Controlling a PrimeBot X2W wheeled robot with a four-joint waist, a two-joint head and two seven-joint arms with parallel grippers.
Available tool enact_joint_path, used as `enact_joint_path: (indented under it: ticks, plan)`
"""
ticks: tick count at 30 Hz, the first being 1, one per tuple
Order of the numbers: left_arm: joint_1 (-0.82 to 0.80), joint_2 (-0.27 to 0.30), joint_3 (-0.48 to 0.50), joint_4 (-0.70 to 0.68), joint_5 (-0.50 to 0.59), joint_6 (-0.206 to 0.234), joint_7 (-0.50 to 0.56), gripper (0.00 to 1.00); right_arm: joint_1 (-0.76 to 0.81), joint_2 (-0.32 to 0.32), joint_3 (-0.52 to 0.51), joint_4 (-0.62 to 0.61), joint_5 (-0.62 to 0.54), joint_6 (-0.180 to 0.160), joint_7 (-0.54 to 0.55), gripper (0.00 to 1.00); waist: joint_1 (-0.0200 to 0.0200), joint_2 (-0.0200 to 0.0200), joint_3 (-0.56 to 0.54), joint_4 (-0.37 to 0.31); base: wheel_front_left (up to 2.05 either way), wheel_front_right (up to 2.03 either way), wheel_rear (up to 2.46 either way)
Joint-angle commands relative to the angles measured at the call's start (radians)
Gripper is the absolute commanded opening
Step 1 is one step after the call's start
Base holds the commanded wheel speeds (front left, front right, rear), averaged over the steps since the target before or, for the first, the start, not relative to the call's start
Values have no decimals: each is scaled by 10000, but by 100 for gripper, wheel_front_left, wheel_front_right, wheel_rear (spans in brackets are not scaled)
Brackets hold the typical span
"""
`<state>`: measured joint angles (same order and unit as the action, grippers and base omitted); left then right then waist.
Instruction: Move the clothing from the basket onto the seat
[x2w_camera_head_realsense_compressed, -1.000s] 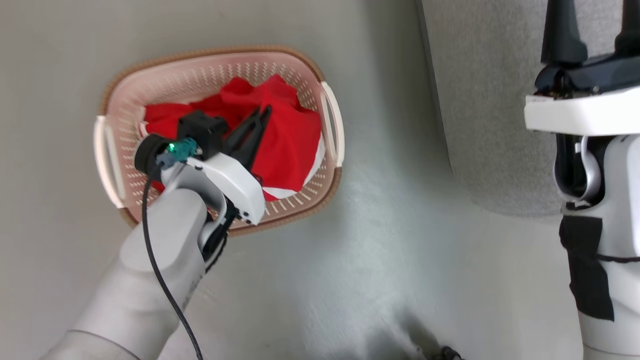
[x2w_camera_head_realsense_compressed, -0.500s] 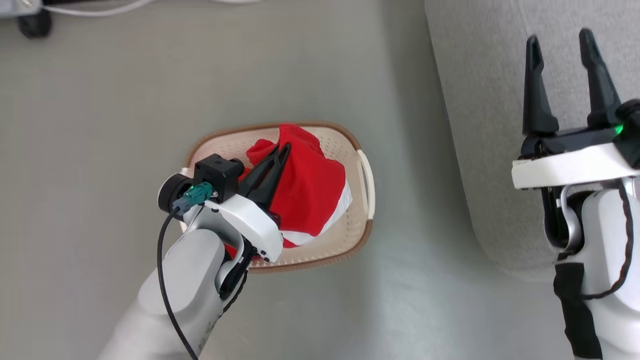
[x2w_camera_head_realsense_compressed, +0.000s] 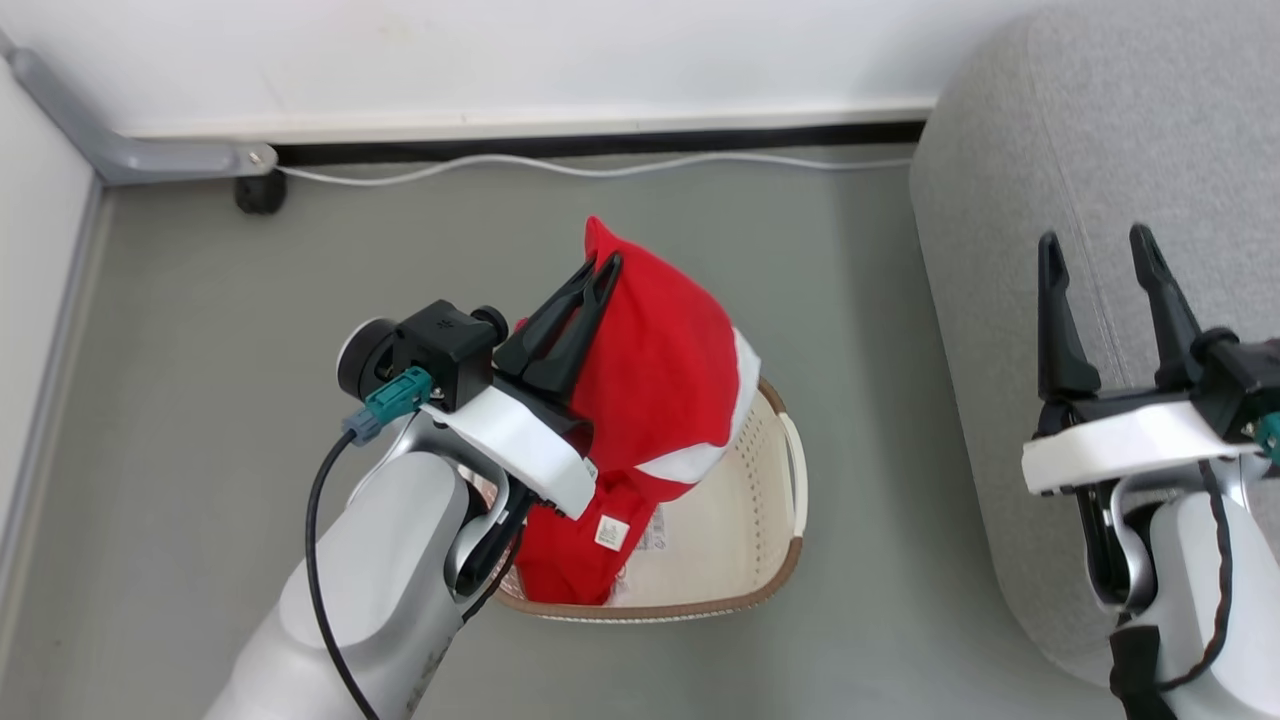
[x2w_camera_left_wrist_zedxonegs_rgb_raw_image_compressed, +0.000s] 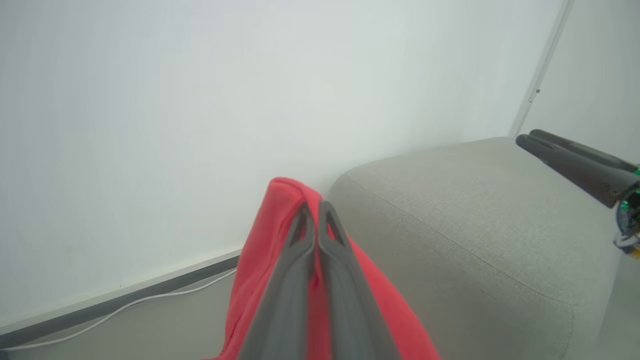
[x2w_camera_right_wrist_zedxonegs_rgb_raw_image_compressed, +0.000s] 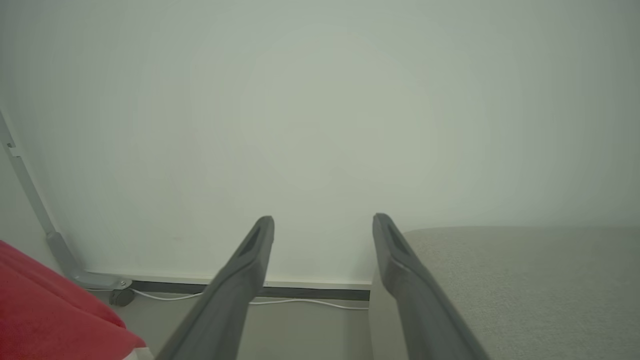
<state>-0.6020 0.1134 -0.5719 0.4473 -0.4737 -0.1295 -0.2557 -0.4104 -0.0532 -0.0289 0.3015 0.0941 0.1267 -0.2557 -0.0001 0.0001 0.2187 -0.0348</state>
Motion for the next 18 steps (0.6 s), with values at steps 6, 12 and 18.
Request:
enact_joint_path:
  ticks: [6,12,18]
  plan:
    - [-846,415,335,-1256,55,-11,-61,0,355,30,51,-185,-54,40,-61,100,1,-1,-399,374,0,0,0]
    - [-1521,648,313,-1899,-20,-11,-61,0,345,30,65,-110,-35,40,-61,100,1,-1,-405,382,0,0,0]
    - [-1839,743,322,-1998,-58,-11,-61,0,287,30,151,-65,-35,40,-61,100,1,-1,-421,335,0,0,0]
